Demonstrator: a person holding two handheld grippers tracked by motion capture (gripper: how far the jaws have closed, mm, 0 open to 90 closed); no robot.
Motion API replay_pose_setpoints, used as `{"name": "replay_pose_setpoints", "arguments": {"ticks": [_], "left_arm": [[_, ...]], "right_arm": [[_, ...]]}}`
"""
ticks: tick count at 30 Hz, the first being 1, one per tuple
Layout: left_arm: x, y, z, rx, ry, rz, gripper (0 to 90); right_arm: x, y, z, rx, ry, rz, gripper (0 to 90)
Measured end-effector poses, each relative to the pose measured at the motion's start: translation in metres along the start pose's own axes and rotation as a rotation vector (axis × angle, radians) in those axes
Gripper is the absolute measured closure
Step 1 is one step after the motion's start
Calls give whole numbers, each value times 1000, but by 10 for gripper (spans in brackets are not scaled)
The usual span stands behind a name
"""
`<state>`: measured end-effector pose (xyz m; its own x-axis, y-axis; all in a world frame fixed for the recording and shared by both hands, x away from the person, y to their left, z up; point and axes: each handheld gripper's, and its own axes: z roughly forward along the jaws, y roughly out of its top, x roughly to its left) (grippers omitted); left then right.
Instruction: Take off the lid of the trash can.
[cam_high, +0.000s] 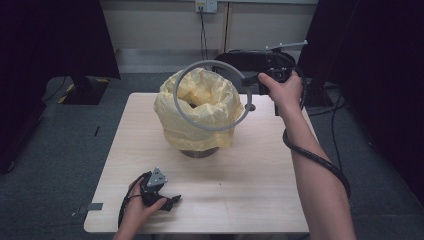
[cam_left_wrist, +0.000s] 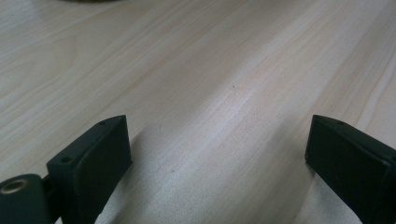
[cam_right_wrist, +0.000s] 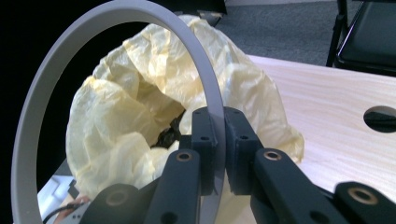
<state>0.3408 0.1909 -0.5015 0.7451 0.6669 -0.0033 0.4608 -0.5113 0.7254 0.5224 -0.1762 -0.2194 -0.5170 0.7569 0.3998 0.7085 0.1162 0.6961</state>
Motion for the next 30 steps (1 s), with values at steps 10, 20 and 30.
{"name": "replay_pose_setpoints", "arguments": {"ticks": [10,20,30], "left_arm": [[0,0,0,0,0,0,61],[0,0,0,0,0,0,61],[0,0,0,0,0,0,61]], "right_arm": [[-15,-14,-22,14,12,1,837],[-25,-28,-32,46,12,-18,837],[-33,-43,-45,56,31,-21,836]]}}
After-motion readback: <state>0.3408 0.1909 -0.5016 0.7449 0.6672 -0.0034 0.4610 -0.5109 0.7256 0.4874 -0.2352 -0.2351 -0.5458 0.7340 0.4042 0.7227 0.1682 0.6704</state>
